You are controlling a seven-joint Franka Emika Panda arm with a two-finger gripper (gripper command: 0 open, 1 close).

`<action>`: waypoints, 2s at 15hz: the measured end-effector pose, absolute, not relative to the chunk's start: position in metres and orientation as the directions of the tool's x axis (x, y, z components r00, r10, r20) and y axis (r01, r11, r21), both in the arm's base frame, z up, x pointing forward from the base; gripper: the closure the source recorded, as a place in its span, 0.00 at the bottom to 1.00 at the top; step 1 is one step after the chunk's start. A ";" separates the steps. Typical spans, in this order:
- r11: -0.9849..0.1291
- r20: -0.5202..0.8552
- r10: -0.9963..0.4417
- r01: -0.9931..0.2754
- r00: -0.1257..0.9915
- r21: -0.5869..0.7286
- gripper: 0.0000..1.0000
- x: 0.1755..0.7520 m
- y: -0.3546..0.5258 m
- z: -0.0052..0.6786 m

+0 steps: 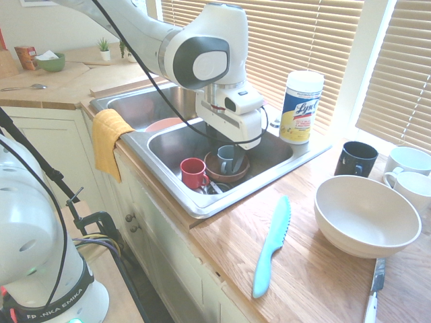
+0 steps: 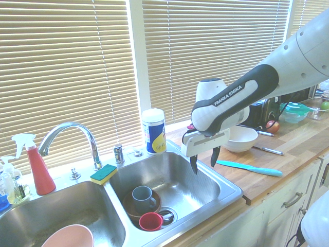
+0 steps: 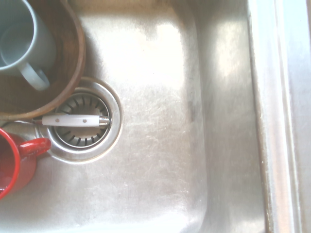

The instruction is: Put the knife into the sink

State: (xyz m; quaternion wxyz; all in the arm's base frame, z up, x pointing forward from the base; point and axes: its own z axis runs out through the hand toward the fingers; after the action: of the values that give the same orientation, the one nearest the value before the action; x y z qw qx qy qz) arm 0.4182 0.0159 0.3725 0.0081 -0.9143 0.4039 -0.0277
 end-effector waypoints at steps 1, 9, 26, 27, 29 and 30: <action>-0.674 0.043 -0.739 -0.738 0.672 -0.036 0.00 0.418 0.016 0.372; -0.882 0.051 -0.471 -0.472 0.881 0.001 0.00 0.414 -0.019 0.378; -0.953 0.033 -0.289 -0.291 0.957 0.082 0.00 0.351 -0.187 0.339; -0.953 0.034 -0.291 -0.293 0.956 0.082 0.00 0.352 -0.189 0.335; -0.950 0.042 -0.298 -0.301 0.954 0.083 0.00 0.353 -0.193 0.329; -0.948 0.040 -0.304 -0.307 0.952 0.082 0.00 0.353 -0.195 0.325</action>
State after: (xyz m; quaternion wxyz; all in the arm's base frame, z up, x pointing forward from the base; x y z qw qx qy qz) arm 0.3533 -0.1949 0.3246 -0.0436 -0.9869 0.1549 -0.0134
